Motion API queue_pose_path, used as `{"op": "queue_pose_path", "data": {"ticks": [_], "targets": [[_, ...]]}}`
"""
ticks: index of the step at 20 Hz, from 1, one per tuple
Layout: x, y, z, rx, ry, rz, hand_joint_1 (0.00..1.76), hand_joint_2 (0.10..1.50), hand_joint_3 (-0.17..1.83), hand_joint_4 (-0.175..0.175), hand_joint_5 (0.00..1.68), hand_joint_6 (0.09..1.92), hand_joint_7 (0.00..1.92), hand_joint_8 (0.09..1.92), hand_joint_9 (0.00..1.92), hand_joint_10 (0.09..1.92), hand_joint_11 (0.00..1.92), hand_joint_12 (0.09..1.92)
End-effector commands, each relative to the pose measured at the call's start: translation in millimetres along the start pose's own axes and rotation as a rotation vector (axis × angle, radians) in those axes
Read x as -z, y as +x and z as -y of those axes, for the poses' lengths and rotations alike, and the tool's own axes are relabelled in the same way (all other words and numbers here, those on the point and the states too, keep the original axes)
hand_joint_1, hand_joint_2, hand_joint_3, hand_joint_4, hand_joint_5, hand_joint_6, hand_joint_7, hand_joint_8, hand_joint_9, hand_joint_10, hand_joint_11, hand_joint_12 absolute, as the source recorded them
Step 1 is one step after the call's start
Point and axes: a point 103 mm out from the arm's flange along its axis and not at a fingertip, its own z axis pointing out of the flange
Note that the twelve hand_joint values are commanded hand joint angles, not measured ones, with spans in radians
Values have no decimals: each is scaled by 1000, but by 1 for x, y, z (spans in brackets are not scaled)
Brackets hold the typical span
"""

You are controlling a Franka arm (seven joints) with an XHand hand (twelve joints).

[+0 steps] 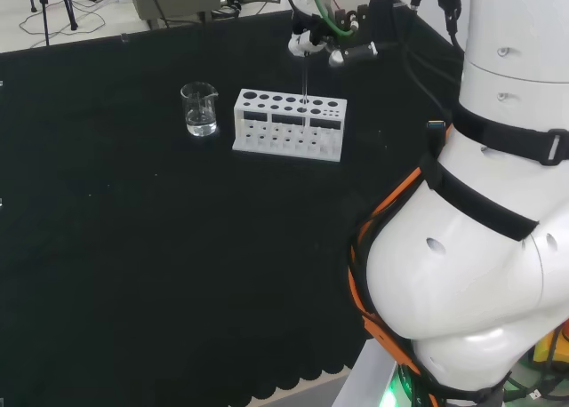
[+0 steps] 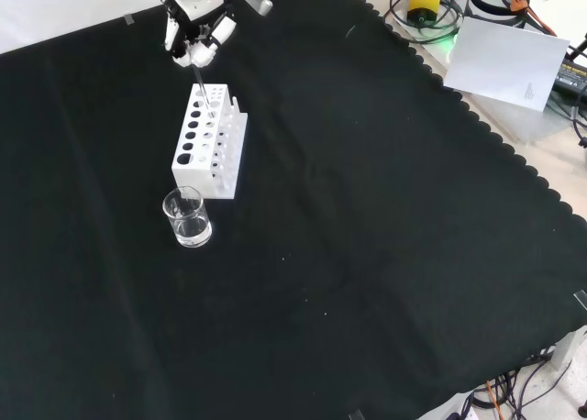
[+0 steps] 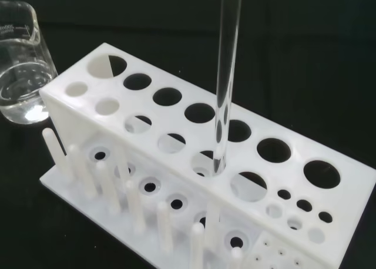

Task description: Take the glass rod from the white test tube rack.

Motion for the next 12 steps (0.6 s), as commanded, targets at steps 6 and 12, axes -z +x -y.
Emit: {"op": "queue_pose_path", "data": {"ticks": [6, 12], "targets": [[33, 5, 21, -21, -298, -38, 1221, 1133, -149, -175, 1084, 774, 1273, 1171, 1683, 958, 1716, 1027], [64, 11, 28, -41, -380, -85, 1212, 1086, -175, -175, 1228, 640, 1456, 1123, 1715, 868, 1641, 1016]]}}
